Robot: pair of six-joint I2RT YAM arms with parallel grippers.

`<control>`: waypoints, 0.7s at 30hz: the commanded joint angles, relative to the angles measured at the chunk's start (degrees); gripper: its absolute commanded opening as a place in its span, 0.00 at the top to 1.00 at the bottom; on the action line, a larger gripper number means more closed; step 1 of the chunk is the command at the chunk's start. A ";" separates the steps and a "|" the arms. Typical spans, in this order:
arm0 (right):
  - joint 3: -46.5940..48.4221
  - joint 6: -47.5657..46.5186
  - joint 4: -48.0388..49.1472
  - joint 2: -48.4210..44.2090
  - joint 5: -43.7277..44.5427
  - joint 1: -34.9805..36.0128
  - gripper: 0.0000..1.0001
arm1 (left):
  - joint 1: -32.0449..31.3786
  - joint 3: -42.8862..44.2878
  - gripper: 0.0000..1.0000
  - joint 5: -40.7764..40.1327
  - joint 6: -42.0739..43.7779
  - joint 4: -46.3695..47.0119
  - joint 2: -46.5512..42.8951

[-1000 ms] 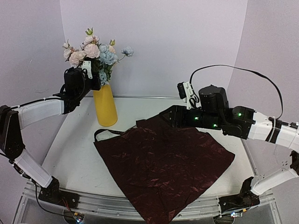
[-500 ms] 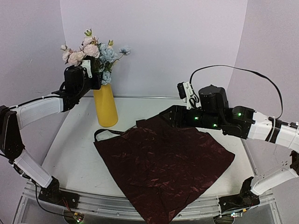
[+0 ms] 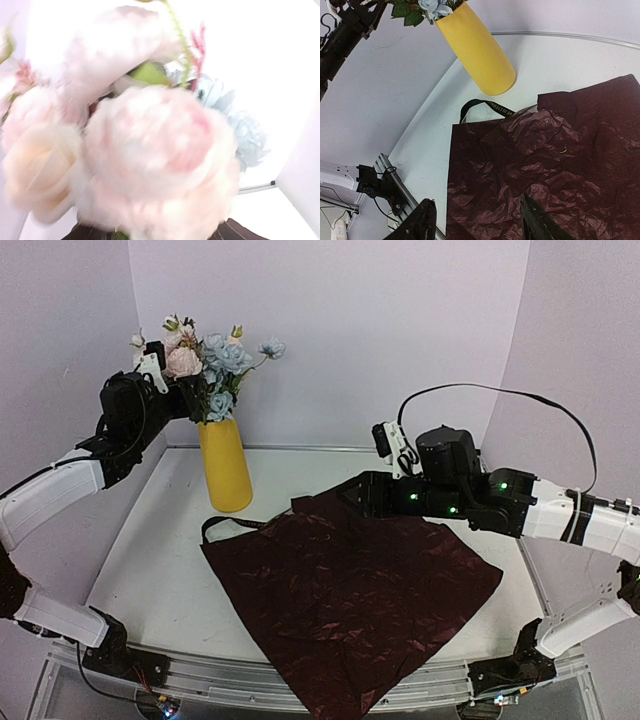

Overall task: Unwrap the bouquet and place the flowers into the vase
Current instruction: Insert the fake flower into the vase, then reset both arms

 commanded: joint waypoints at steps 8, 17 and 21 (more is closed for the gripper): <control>0.05 0.55 0.90 -1.59 0.36 -0.35 0.42 | 0.05 -5.05 0.47 -1.82 -5.55 -3.50 -8.17; -3.20 6.07 -4.18 -2.60 4.47 -1.38 0.42 | 0.00 -12.33 0.37 5.81 -22.42 -17.04 -12.97; -5.53 9.33 -5.55 -3.51 4.52 -1.88 0.42 | 0.01 -14.45 0.38 7.08 -25.87 -23.72 -14.61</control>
